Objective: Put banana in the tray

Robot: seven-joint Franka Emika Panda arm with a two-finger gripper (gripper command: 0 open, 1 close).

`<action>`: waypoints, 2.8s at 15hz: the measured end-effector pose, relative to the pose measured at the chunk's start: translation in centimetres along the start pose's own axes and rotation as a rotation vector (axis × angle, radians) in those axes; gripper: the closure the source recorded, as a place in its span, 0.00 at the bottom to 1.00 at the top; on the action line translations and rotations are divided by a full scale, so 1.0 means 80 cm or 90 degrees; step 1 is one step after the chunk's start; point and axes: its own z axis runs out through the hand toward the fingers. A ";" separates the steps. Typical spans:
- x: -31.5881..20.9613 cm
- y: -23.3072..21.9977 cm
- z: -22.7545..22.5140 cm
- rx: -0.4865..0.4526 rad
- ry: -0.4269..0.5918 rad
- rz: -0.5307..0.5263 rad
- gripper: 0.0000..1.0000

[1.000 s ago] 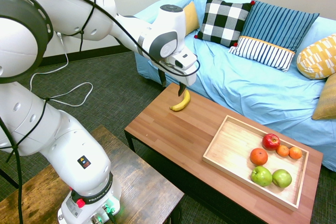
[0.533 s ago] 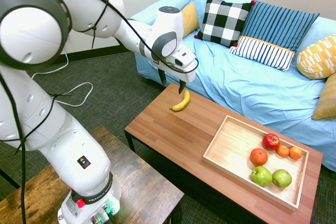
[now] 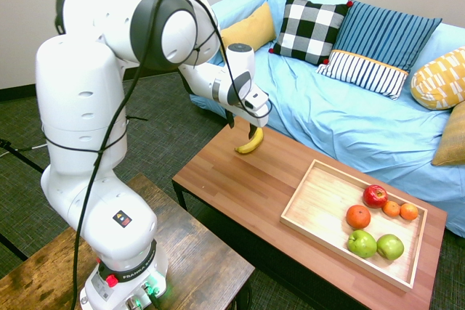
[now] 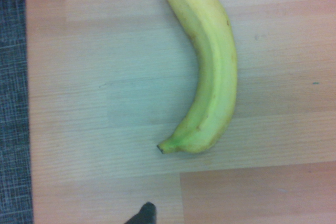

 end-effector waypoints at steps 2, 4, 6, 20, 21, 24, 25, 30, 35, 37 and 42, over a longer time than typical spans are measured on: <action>0.013 -0.013 0.042 -0.001 -0.003 0.015 0.00; 0.026 -0.023 0.075 0.000 0.002 0.025 0.00; 0.034 -0.035 0.096 -0.001 0.009 0.029 0.00; 0.061 -0.072 0.141 0.003 0.027 0.053 1.00; 0.060 -0.075 0.141 0.004 0.027 0.051 1.00; 0.056 -0.081 0.141 0.004 0.027 0.046 1.00; 0.055 -0.083 0.141 0.004 0.026 0.045 1.00; 0.055 -0.083 0.141 -0.008 0.021 0.045 1.00; 0.060 -0.081 0.130 -0.020 0.016 0.045 1.00; 0.075 -0.074 0.094 -0.016 0.027 0.051 1.00; 0.153 0.018 -0.013 -0.008 0.065 0.097 1.00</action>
